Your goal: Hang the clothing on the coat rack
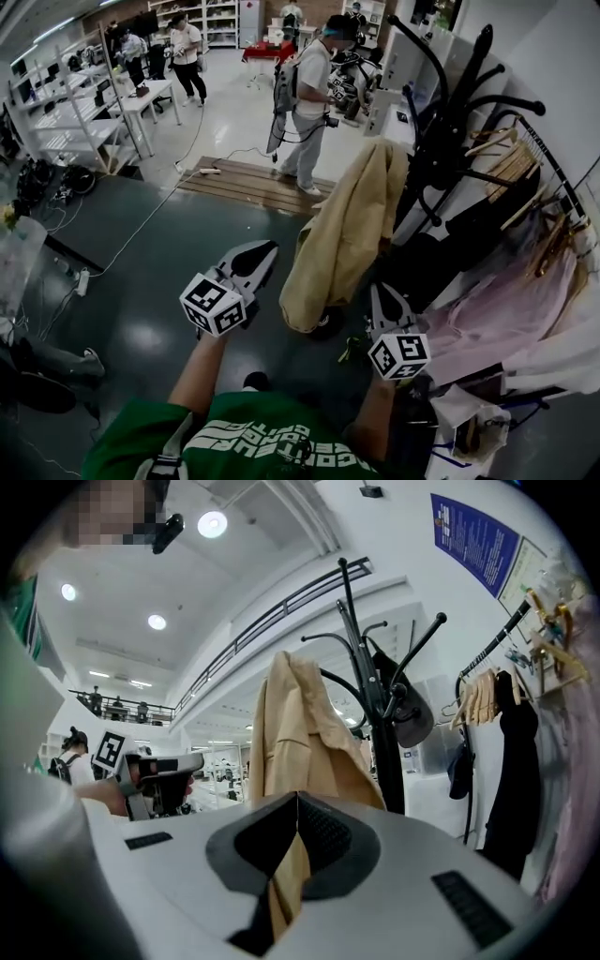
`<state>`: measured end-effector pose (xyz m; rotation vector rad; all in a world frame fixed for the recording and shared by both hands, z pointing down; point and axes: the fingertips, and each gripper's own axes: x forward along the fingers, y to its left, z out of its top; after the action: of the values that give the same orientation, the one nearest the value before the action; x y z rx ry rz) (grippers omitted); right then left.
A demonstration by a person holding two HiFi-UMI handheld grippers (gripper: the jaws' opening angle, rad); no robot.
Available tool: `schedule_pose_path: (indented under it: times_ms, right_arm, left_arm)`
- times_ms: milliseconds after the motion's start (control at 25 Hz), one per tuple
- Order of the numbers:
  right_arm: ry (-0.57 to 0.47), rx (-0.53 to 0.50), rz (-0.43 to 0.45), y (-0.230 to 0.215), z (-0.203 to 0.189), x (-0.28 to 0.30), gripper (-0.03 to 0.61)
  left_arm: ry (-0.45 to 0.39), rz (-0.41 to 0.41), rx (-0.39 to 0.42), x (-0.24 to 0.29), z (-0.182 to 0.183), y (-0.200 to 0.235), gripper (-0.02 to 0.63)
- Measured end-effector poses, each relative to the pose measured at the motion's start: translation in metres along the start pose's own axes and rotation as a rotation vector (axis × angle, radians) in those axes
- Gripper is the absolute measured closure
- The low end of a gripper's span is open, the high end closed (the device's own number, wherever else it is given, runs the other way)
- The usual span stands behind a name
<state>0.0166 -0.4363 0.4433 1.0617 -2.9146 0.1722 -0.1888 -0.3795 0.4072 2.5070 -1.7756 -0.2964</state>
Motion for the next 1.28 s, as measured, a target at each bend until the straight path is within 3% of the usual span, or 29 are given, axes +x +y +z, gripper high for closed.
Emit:
schedule_pose_path:
  times_ms: [400,1280]
  right_arm:
    - [0.020,-0.013,0.065,0.032,-0.006,0.015,0.569]
    - [0.037,-0.042,0.074,0.047,-0.007,0.017,0.569]
  left_arm:
    - [0.057,0.076,-0.092,-0.041,-0.038,0.010,0.609]
    - [0.078,0.064,-0.124,-0.051,-0.046,0.010,0.609]
